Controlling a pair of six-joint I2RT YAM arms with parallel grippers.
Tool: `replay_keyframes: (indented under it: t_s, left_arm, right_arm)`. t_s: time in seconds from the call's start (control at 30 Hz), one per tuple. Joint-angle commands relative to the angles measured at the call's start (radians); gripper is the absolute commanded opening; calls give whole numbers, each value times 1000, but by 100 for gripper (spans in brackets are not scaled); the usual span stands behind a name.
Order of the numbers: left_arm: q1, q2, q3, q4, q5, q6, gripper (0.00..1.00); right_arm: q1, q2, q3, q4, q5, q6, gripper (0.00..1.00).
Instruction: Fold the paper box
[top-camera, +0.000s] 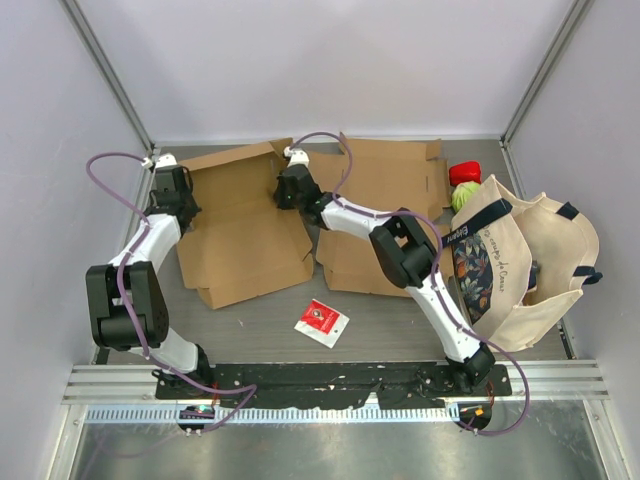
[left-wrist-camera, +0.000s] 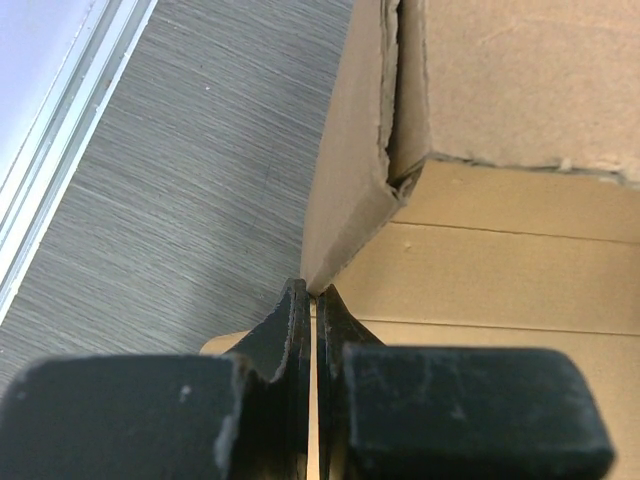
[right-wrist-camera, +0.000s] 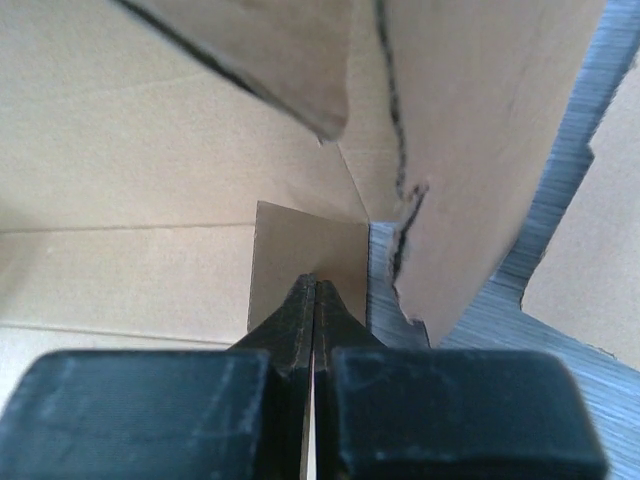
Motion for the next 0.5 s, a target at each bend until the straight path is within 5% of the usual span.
replay_keyframes:
  t_s: [0.0,0.3,0.47]
  left_arm:
    - [-9,3,24,61,-20,5,0]
    - [-24,7,25,62,-33,19,0]
    - [-35,3,25,62,-40,29,0]
  right_arm:
    - [-26,-77,64,-127,-107,-54,8]
    - [-78,-322,-84,-184,-230,-154,38]
    - [-76,-347,-14,-212,-162,-173,34]
